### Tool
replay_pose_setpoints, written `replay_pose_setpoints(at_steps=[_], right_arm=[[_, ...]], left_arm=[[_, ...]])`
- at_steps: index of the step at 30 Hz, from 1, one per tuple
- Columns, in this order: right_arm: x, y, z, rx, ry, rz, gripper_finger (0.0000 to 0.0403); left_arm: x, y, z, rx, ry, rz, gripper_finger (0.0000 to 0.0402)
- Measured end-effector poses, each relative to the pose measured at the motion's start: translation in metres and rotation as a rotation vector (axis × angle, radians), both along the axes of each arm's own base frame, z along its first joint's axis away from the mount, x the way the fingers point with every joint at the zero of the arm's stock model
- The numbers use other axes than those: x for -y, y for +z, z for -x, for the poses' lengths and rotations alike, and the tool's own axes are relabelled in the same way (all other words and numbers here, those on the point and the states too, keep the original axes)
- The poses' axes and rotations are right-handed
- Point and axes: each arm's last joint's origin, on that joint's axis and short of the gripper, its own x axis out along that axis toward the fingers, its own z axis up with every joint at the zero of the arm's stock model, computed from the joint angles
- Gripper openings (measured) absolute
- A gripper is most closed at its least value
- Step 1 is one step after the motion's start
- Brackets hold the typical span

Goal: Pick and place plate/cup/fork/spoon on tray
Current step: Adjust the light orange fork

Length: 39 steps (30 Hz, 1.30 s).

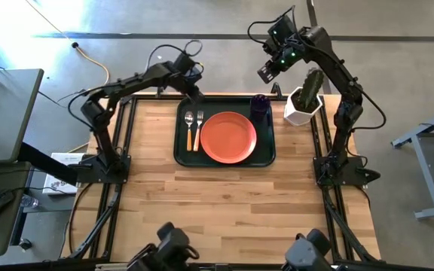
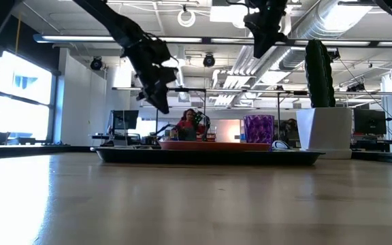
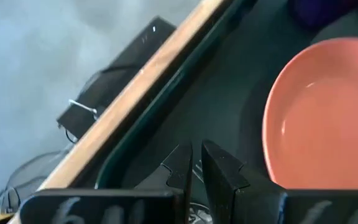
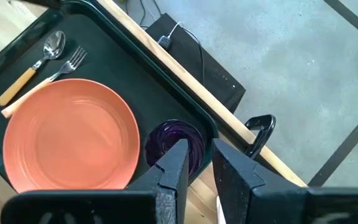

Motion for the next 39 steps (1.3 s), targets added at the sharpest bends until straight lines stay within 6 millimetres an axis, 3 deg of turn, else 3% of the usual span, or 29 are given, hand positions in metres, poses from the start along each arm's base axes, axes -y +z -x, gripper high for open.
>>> replay_pose_setpoints(at_steps=[10,21,39], right_arm=[[0.0,0.0,0.0,0.002,-0.004,-0.001,0.0064],[0.0,0.0,0.0,0.002,-0.004,-0.001,0.0064],[0.0,0.0,0.0,0.001,-0.004,-0.001,0.0064]], left_arm=[[0.0,-0.034,-0.012,-0.073,0.009,0.098,0.0026],[0.016,-0.066,-0.034,-0.151,-0.031,0.169,0.0026],[0.012,-0.072,-0.04,-0.135,0.019,0.117,0.0026]])
